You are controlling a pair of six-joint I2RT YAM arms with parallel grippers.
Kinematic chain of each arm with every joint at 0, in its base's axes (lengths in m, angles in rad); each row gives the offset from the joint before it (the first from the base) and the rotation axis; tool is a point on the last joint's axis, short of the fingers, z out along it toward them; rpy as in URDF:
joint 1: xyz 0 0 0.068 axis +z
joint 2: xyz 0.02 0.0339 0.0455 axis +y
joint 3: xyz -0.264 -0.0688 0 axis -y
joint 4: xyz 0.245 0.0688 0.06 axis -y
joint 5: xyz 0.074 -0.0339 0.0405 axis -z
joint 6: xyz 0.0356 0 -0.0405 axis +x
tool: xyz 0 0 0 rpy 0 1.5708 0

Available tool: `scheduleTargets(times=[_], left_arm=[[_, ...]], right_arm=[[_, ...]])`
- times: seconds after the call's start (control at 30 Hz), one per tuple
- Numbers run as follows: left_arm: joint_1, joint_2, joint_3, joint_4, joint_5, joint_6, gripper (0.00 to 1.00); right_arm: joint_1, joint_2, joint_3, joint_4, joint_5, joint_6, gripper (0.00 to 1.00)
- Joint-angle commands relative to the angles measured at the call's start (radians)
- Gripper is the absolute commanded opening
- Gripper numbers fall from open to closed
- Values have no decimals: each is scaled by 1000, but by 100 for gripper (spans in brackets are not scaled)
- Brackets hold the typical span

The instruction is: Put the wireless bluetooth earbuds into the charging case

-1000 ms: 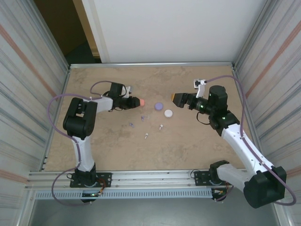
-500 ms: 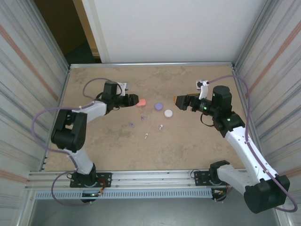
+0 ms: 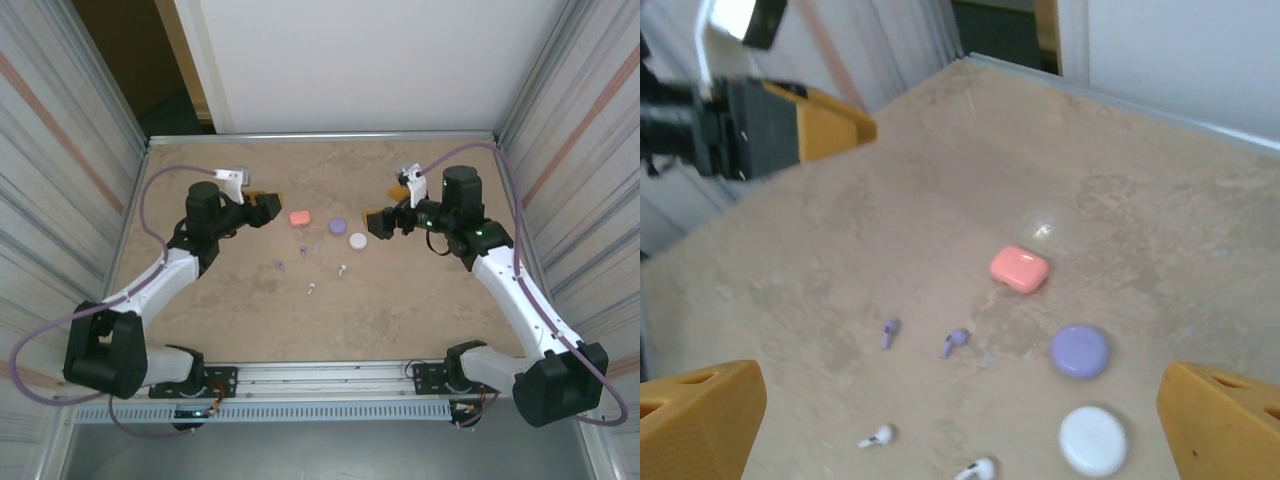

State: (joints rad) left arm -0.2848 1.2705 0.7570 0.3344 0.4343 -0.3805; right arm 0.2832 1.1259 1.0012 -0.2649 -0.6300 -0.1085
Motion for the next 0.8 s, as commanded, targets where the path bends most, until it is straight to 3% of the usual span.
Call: scheduleTargets(times=[0.0, 0.2, 0.37, 0.57, 0.77], left_arm=[[8, -76, -46, 55, -85, 27, 65], [8, -162, -102, 85, -155, 49, 69], [10, -192, -113, 53, -202, 83, 71], [10, -210, -122, 34, -247, 111, 72], [13, -226, -137, 30, -287, 124, 76]], right_arm=[[20, 32, 71, -115, 41, -397, 99], [20, 142, 199, -369, -32, -789, 99], [29, 267, 317, -519, -15, -977, 99], [67, 430, 449, -630, 115, -1115, 99], [107, 548, 503, -602, 218, -1166, 99]])
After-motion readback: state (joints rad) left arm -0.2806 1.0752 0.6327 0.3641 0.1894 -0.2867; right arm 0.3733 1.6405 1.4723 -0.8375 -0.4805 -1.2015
